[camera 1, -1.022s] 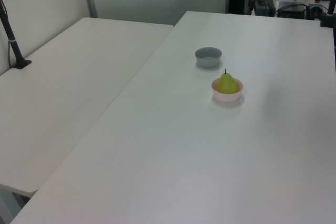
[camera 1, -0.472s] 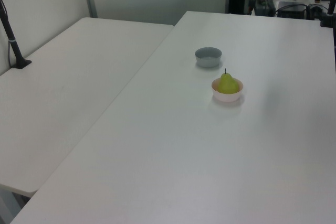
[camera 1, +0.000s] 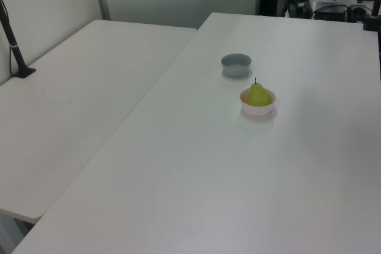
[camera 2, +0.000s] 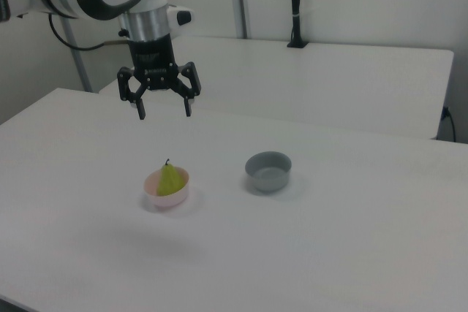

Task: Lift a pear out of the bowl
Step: 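Lower the open gripper over the green pear in the pink bowl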

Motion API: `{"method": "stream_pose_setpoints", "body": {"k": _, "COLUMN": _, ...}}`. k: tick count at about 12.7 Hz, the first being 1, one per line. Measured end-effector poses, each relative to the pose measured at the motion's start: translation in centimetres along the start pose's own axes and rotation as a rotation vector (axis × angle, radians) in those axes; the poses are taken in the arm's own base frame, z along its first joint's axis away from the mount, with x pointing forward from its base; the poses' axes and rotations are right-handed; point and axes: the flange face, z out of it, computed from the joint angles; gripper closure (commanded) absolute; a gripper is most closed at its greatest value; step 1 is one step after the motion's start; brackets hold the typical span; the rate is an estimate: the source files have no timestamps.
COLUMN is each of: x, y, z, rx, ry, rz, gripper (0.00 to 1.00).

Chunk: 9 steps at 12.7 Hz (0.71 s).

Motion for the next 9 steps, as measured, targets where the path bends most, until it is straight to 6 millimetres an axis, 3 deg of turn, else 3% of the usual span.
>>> {"method": "stream_pose_setpoints", "body": {"k": 3, "x": 2.4, "y": -2.1, "z": 4.2, "rx": 0.037, "ry": -0.051, "rz": -0.046, "gripper": 0.00}}
{"method": "stream_pose_setpoints", "body": {"k": 9, "x": 7.1, "y": -4.8, "z": 12.9, "rx": 0.008, "ry": 0.043, "rz": 0.054, "gripper": 0.00}}
